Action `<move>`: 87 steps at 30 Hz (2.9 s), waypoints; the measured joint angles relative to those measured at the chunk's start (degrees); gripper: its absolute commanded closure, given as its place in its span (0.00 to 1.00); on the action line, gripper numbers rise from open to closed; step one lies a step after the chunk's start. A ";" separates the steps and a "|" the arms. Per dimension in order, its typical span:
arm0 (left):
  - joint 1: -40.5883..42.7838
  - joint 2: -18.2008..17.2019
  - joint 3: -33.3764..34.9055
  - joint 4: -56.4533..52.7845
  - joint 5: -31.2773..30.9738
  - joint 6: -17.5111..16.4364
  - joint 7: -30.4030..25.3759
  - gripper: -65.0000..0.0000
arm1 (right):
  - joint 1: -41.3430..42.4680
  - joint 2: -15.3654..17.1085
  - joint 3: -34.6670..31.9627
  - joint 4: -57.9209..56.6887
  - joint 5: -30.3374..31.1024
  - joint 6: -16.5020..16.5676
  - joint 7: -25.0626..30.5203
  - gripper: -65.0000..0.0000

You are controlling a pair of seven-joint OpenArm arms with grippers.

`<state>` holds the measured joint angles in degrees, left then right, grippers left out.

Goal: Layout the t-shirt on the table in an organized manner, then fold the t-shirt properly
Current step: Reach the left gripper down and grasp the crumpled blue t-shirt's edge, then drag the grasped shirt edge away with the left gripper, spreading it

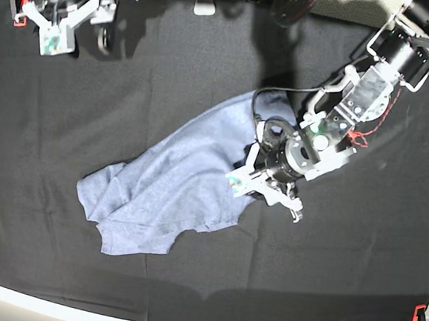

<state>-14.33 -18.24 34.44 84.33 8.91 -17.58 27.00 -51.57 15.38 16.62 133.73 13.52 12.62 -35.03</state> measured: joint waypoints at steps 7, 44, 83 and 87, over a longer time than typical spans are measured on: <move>-2.62 0.02 0.00 0.02 -5.95 0.04 0.00 0.72 | -0.02 -0.02 0.00 0.00 0.00 0.00 -0.22 0.50; -2.36 -1.36 -0.33 -1.77 -11.69 4.00 1.62 1.00 | -0.02 -0.02 0.00 0.00 -0.02 0.00 -0.22 0.50; -2.60 1.07 -37.59 -19.89 -29.75 -7.32 -0.11 0.68 | 0.00 -0.09 0.00 0.00 0.20 0.00 -2.60 0.50; -8.83 1.57 -31.61 -29.75 -25.79 -4.87 -3.30 0.68 | 0.00 0.02 0.00 0.00 0.17 0.00 -3.69 0.50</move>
<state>-23.16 -16.67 2.83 54.59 -16.88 -22.46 23.70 -51.57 15.40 16.62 133.73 13.69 12.62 -38.72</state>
